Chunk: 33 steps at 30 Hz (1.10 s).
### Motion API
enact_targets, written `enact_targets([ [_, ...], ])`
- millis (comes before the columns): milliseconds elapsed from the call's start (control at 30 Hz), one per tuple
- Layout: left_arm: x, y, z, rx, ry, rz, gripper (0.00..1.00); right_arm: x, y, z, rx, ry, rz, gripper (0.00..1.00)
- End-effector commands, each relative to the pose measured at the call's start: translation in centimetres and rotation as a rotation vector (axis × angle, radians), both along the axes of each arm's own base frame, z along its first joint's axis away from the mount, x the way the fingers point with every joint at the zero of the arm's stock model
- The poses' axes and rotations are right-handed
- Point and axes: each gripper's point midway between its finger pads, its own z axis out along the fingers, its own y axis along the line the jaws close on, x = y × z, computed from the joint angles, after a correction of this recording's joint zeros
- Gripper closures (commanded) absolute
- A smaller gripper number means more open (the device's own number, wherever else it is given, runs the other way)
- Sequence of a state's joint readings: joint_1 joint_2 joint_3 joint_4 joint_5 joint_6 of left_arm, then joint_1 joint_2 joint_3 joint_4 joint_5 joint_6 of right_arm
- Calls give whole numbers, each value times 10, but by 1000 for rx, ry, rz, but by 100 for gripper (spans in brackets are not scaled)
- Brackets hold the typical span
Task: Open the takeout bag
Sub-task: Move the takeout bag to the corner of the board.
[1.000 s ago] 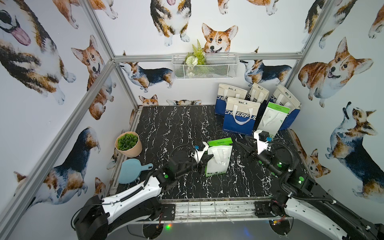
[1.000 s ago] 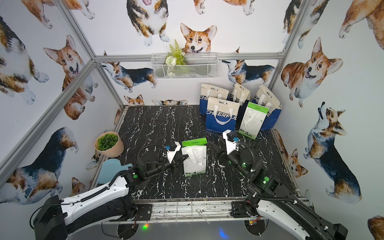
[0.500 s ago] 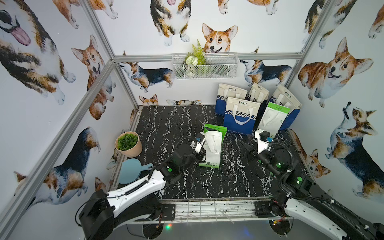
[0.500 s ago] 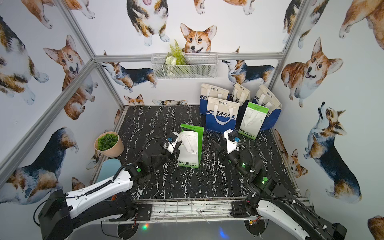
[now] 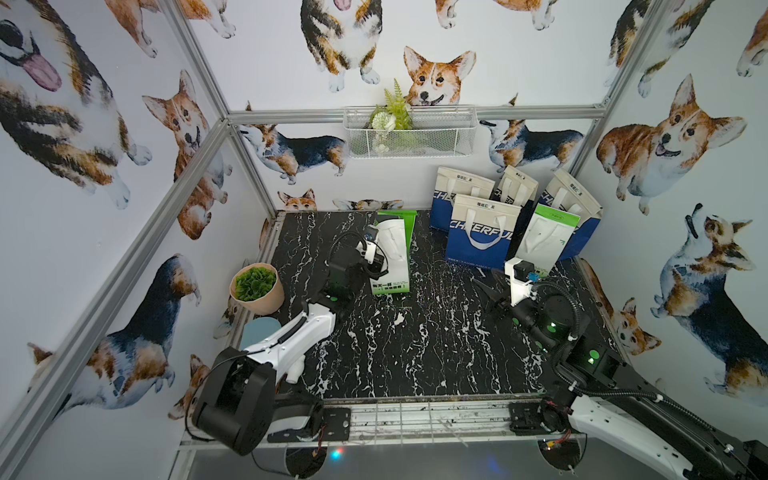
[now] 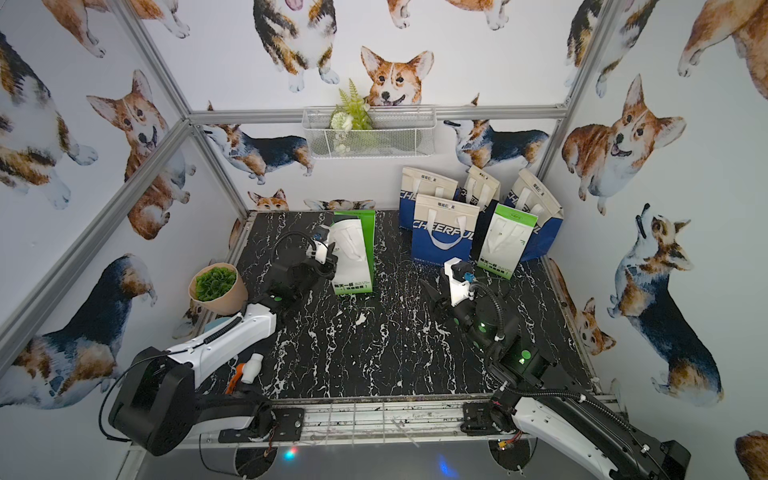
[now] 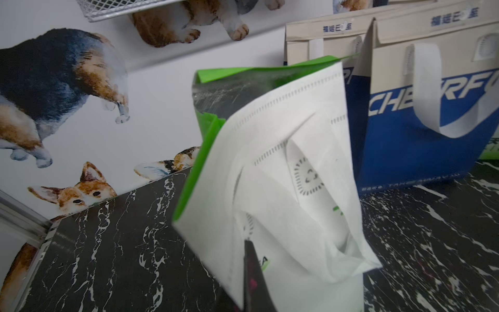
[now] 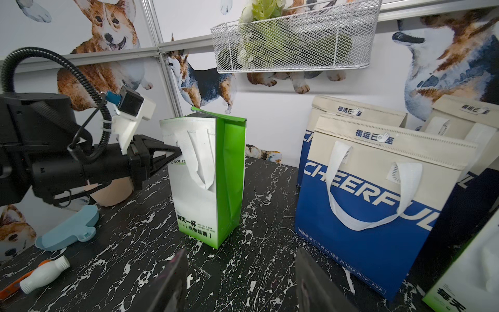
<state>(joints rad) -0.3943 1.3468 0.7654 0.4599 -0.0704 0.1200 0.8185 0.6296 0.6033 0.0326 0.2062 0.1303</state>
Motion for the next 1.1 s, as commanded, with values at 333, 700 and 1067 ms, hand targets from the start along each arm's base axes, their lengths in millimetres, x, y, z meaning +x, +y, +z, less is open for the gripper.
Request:
enact_targets([
  [333,118,58,66,-14,-247,92,100,-3,28,-7,70,96,112,36],
  [700,203,165,60,-35,-246,167,100,-1,54,-26,83,225,187,41],
  [1067,239,236,25,-3,-192,228,100,1,59,-37,86,254,198,42],
])
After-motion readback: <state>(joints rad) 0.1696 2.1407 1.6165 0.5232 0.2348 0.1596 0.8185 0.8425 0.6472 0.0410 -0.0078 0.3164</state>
